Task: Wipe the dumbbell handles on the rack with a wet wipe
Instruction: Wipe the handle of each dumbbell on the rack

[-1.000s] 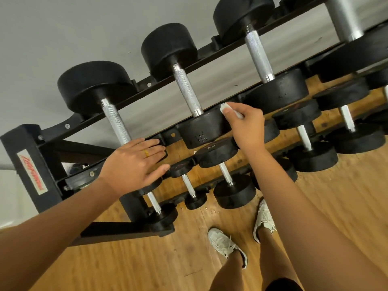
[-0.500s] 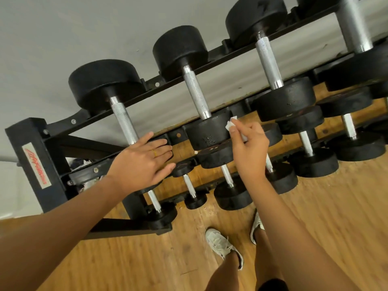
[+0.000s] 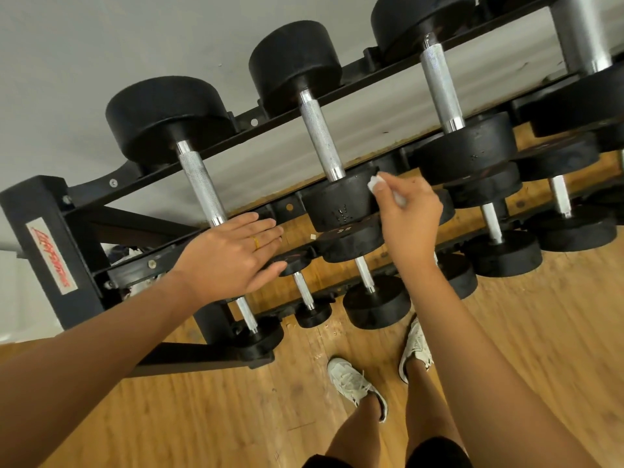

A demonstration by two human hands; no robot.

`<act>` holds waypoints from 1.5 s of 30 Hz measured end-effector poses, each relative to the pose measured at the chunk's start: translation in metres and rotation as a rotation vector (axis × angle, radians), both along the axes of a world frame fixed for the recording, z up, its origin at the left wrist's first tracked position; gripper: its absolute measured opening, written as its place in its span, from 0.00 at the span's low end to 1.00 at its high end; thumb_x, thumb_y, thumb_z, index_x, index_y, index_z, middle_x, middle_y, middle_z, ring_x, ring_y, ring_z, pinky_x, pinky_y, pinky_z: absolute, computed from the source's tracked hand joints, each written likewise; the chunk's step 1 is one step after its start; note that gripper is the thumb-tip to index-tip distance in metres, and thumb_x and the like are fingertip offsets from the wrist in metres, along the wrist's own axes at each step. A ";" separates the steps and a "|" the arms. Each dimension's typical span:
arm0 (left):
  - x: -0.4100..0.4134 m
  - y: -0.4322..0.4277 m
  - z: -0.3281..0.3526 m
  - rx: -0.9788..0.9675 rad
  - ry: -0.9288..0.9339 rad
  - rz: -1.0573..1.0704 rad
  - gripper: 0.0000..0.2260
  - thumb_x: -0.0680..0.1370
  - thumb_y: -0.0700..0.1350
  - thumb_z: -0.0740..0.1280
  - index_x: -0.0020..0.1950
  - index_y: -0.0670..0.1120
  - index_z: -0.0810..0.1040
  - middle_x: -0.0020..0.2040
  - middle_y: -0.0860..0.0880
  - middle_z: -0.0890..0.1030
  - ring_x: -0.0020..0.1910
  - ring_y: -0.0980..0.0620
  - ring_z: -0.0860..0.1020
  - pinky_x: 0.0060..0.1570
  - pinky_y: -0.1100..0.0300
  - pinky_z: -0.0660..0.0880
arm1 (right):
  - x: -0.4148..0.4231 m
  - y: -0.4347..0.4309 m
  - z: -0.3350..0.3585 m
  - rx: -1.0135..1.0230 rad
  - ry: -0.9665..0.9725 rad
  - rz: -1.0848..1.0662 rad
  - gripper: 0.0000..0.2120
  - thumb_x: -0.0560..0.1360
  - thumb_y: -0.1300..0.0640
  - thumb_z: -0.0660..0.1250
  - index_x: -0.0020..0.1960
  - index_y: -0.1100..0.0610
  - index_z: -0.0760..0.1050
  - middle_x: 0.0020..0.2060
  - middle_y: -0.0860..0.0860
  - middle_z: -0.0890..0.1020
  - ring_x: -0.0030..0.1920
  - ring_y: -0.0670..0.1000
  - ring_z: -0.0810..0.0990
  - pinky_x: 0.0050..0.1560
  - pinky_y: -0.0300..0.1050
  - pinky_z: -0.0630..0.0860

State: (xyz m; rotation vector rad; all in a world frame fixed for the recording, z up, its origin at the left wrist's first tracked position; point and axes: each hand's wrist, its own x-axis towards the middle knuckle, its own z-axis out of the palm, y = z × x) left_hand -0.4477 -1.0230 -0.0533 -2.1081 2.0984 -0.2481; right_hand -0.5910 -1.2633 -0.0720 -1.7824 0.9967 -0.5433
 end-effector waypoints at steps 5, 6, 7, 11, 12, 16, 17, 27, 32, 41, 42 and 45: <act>-0.002 -0.002 0.000 -0.016 0.008 0.004 0.21 0.85 0.53 0.59 0.61 0.40 0.85 0.59 0.42 0.85 0.62 0.44 0.82 0.69 0.46 0.74 | 0.011 -0.006 0.000 -0.016 0.019 -0.003 0.13 0.81 0.56 0.67 0.63 0.58 0.81 0.54 0.51 0.79 0.51 0.41 0.77 0.53 0.24 0.70; -0.001 -0.001 0.000 -0.020 0.013 0.004 0.21 0.85 0.53 0.59 0.60 0.40 0.85 0.59 0.42 0.85 0.62 0.44 0.83 0.69 0.46 0.74 | 0.004 0.003 0.000 -0.069 0.007 0.031 0.12 0.80 0.57 0.68 0.62 0.58 0.81 0.51 0.49 0.77 0.48 0.41 0.76 0.51 0.23 0.69; -0.001 -0.001 0.000 -0.026 0.015 0.004 0.20 0.85 0.53 0.59 0.60 0.40 0.85 0.59 0.42 0.85 0.62 0.44 0.83 0.69 0.47 0.74 | -0.004 0.013 0.000 -0.131 -0.002 0.061 0.12 0.80 0.58 0.68 0.61 0.58 0.82 0.48 0.49 0.76 0.46 0.41 0.75 0.49 0.23 0.69; -0.001 -0.001 -0.001 -0.048 0.023 0.021 0.20 0.85 0.53 0.61 0.60 0.41 0.86 0.58 0.42 0.86 0.62 0.44 0.83 0.69 0.47 0.74 | -0.005 0.016 -0.002 -0.196 -0.023 0.056 0.11 0.79 0.58 0.69 0.60 0.58 0.82 0.46 0.49 0.76 0.46 0.44 0.75 0.49 0.24 0.70; -0.001 -0.001 -0.002 -0.050 0.023 0.023 0.20 0.85 0.53 0.60 0.60 0.41 0.86 0.58 0.42 0.86 0.62 0.44 0.83 0.69 0.46 0.74 | 0.004 0.007 0.000 -0.172 -0.005 0.042 0.12 0.79 0.58 0.69 0.61 0.58 0.82 0.48 0.49 0.77 0.48 0.44 0.76 0.50 0.23 0.69; -0.003 0.000 -0.002 -0.050 0.035 0.034 0.20 0.85 0.53 0.59 0.59 0.41 0.86 0.58 0.43 0.86 0.62 0.45 0.83 0.70 0.47 0.73 | 0.022 -0.002 0.005 -0.153 0.035 0.063 0.11 0.80 0.57 0.67 0.61 0.58 0.82 0.53 0.50 0.78 0.52 0.46 0.77 0.50 0.21 0.67; -0.003 0.000 -0.002 -0.049 0.043 0.034 0.20 0.85 0.53 0.59 0.59 0.41 0.86 0.58 0.43 0.86 0.62 0.45 0.83 0.70 0.48 0.73 | 0.015 0.007 0.005 -0.220 0.025 0.080 0.11 0.80 0.58 0.68 0.61 0.58 0.82 0.50 0.49 0.77 0.51 0.46 0.76 0.50 0.23 0.68; -0.001 -0.001 0.000 -0.027 0.048 0.036 0.21 0.86 0.53 0.57 0.60 0.42 0.86 0.59 0.44 0.86 0.63 0.46 0.82 0.72 0.49 0.70 | 0.029 0.031 0.007 -0.466 0.059 0.072 0.09 0.78 0.63 0.69 0.58 0.61 0.82 0.44 0.52 0.75 0.46 0.50 0.74 0.44 0.40 0.74; 0.001 0.001 -0.002 -0.035 0.040 0.032 0.21 0.86 0.53 0.57 0.60 0.42 0.85 0.59 0.44 0.86 0.62 0.46 0.82 0.71 0.48 0.71 | -0.007 0.056 -0.008 -0.687 0.045 0.392 0.16 0.71 0.70 0.71 0.58 0.63 0.81 0.44 0.56 0.79 0.46 0.54 0.75 0.46 0.41 0.72; 0.000 -0.002 -0.006 -0.064 0.071 0.044 0.22 0.86 0.53 0.58 0.58 0.41 0.86 0.56 0.43 0.87 0.61 0.45 0.83 0.70 0.47 0.73 | 0.004 0.011 0.001 -0.856 0.038 0.604 0.17 0.69 0.73 0.74 0.57 0.64 0.82 0.42 0.56 0.79 0.42 0.55 0.75 0.46 0.39 0.65; 0.000 -0.002 -0.005 -0.063 0.065 0.043 0.22 0.86 0.53 0.57 0.58 0.41 0.86 0.56 0.44 0.87 0.61 0.45 0.83 0.71 0.48 0.73 | -0.004 0.010 0.001 -0.857 0.067 0.636 0.19 0.67 0.74 0.73 0.57 0.63 0.82 0.42 0.56 0.79 0.42 0.55 0.75 0.45 0.40 0.65; 0.001 -0.001 -0.005 -0.062 0.047 0.056 0.23 0.87 0.53 0.56 0.57 0.41 0.87 0.56 0.44 0.87 0.61 0.45 0.83 0.72 0.49 0.69 | 0.001 0.005 0.006 -0.886 0.085 0.688 0.18 0.67 0.75 0.74 0.55 0.62 0.83 0.41 0.56 0.79 0.41 0.56 0.75 0.43 0.41 0.66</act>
